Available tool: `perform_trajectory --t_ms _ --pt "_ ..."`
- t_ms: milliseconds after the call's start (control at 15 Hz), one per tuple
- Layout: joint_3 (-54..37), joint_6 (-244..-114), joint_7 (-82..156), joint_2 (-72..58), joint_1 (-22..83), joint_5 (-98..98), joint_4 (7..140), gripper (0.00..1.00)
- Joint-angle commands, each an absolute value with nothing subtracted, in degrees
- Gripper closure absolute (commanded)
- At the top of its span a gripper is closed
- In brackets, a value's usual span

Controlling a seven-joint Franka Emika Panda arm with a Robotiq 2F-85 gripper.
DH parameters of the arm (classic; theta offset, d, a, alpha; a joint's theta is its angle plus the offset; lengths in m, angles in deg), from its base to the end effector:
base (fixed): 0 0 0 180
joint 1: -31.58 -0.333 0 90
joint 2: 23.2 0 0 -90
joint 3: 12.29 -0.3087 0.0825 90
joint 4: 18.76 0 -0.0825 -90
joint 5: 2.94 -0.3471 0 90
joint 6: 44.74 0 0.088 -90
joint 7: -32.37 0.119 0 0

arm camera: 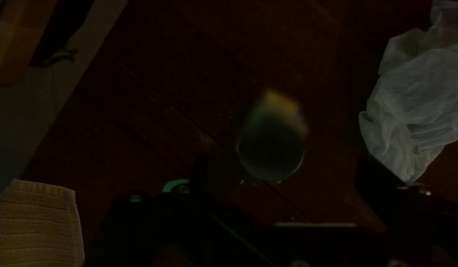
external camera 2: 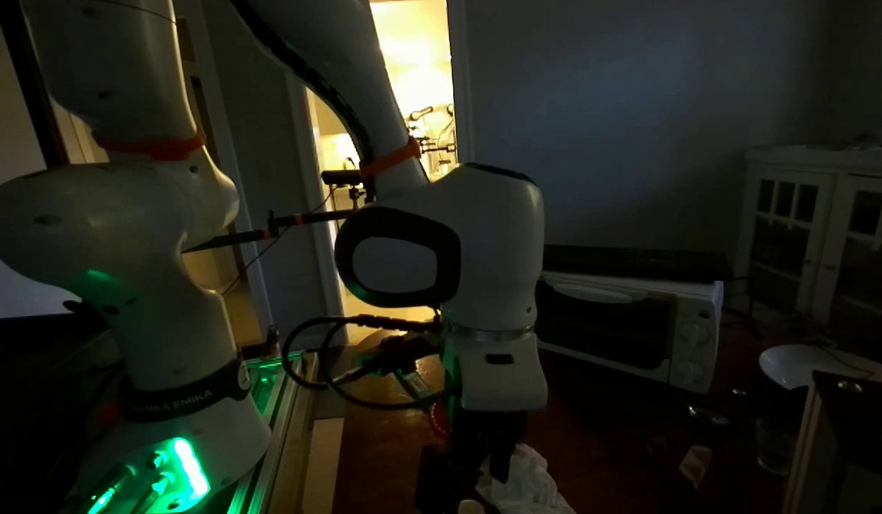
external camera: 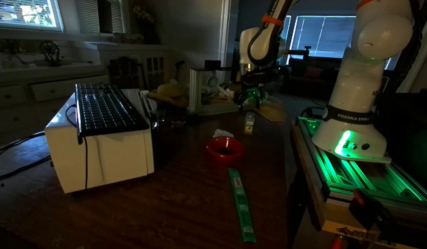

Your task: Remove the lid from the glass jar.

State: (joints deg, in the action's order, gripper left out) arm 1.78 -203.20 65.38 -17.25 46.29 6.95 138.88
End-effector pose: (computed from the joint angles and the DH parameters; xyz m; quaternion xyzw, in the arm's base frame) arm 0.3244 -0.1741 0.1963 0.8956 -0.4408 -0.0425 0.0423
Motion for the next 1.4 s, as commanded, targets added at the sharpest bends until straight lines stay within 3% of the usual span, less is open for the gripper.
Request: perform_trajectory --t_ms 0,400,667,733,867,933,1067,1200,1333 --pt "3.64 -207.37 65.38 -13.92 44.28 5.7 138.77 0.0" --pt "4.91 -210.64 63.22 -11.03 42.1 2.62 138.76 0.02" --pt "5.1 -210.87 61.58 -10.56 40.89 -0.33 138.73 0.23" --pt "5.25 -211.04 61.39 -10.39 40.59 -0.74 138.71 0.22" --pt "5.55 -211.33 60.79 -10.23 40.16 -1.57 138.69 0.34" --pt "5.71 -211.35 60.58 -10.26 39.98 -1.83 138.68 0.33" --pt "5.99 -211.45 60.36 -10.37 39.78 -2.09 138.66 0.52" --pt "6.21 -211.38 59.97 -10.54 39.71 -2.08 138.61 0.55" --pt "6.43 -211.34 59.72 -11.03 39.65 -2.02 138.38 0.5"
